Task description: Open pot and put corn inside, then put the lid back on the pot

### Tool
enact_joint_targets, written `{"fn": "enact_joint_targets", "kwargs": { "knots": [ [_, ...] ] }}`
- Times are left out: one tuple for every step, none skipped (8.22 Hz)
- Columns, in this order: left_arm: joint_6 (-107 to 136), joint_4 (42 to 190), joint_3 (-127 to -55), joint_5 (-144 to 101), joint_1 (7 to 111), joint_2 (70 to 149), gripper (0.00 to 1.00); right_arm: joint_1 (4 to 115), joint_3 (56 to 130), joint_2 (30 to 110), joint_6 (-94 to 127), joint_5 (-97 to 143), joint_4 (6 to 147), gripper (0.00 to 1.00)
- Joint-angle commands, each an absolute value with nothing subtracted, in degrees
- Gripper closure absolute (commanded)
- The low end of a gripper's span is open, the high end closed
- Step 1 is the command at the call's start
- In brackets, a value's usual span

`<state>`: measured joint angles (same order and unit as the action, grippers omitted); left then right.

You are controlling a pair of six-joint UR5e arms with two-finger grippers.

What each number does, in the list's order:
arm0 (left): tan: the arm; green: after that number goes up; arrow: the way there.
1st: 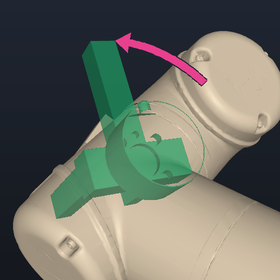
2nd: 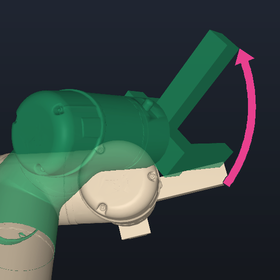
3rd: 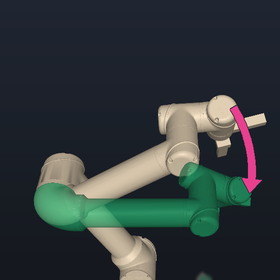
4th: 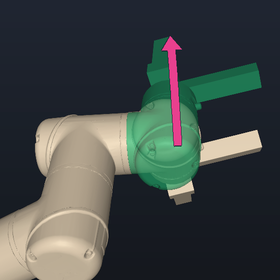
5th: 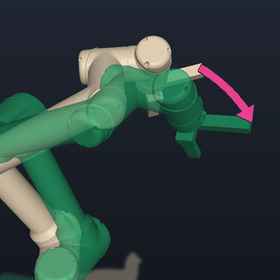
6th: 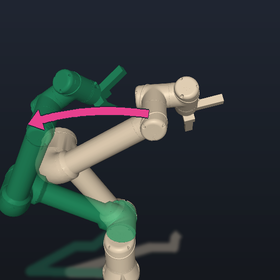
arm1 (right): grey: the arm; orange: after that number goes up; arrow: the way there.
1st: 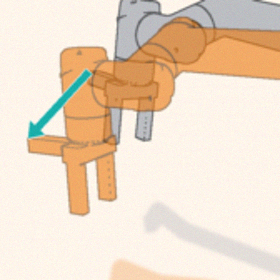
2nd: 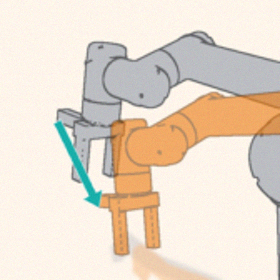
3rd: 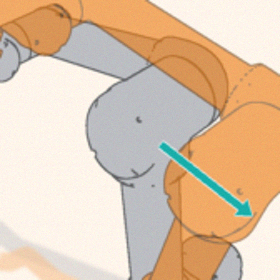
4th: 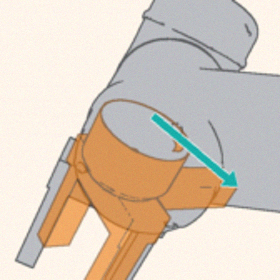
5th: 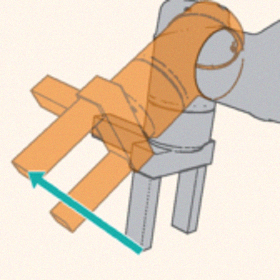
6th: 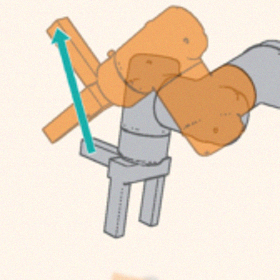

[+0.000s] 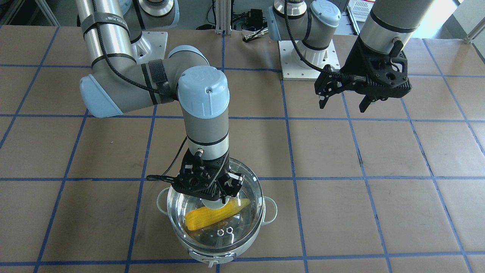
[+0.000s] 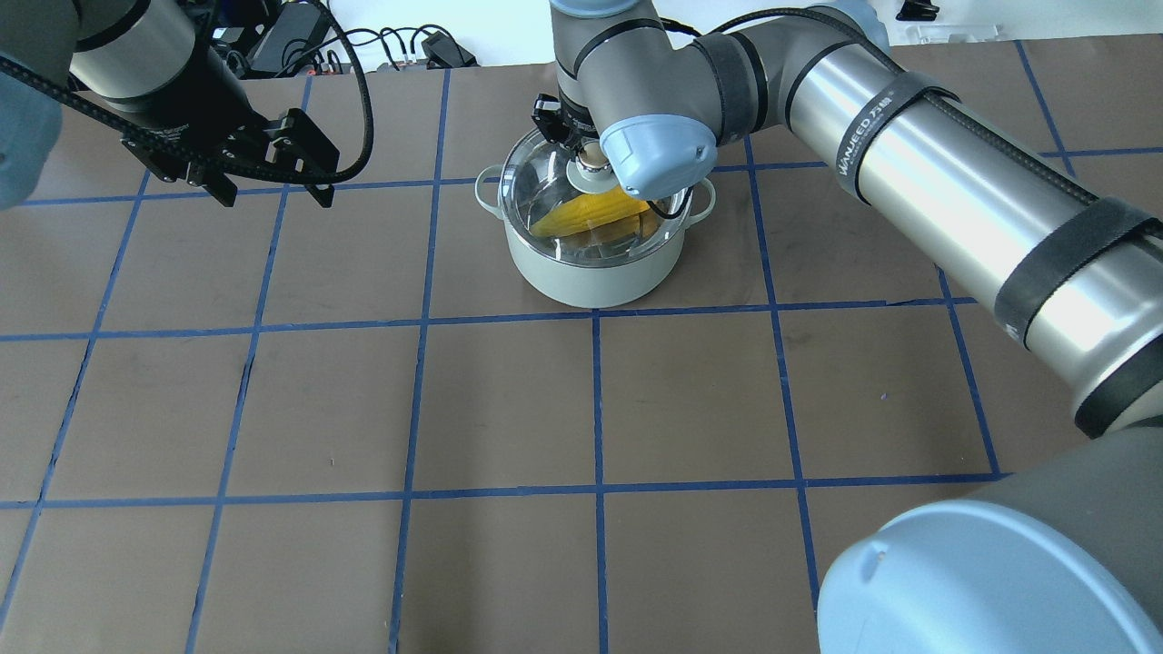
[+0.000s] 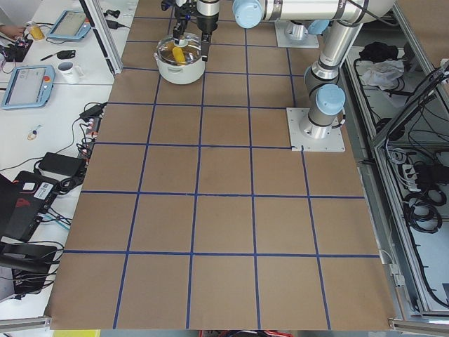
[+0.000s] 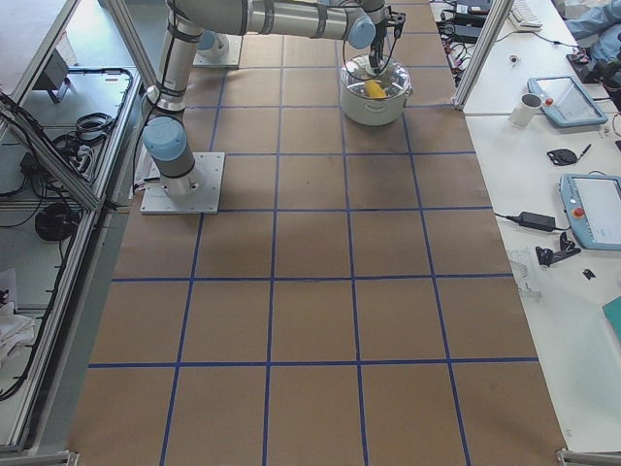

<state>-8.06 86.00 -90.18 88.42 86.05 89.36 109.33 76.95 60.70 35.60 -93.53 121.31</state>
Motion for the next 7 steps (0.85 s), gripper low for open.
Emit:
{"fn": "enact_joint_targets", "kwargs": {
  "knots": [
    [-8.09, 85.96, -90.18, 88.33, 86.04, 89.38, 0.0, 109.34, 76.99, 60.56, 35.51, -93.52, 121.81, 0.63],
    [-8.0, 85.87, -90.18, 88.33, 86.04, 89.38, 0.0, 109.34, 76.99, 60.47, 35.42, -93.52, 121.82, 0.63],
    [-8.09, 85.7, -90.18, 88.42, 86.04, 89.38, 0.0, 109.34, 76.99, 60.47, 35.59, -93.52, 122.08, 0.63],
    [-8.09, 85.78, -90.18, 88.42, 86.04, 89.38, 0.0, 109.42, 76.91, 60.56, 35.68, -93.52, 122.17, 0.63],
    [-8.09, 85.78, -90.18, 88.42, 86.04, 89.38, 0.0, 109.34, 76.99, 60.47, 35.68, -93.52, 122.17, 0.63],
    [-8.09, 86.04, -90.26, 88.42, 86.04, 89.38, 0.0, 109.34, 76.99, 60.56, 35.6, -93.43, 122.17, 0.63],
    [-8.09, 86.13, -90.26, 88.33, 86.04, 89.38, 0.0, 109.34, 76.99, 60.47, 35.6, -93.43, 122.17, 0.63]
  ]
}}
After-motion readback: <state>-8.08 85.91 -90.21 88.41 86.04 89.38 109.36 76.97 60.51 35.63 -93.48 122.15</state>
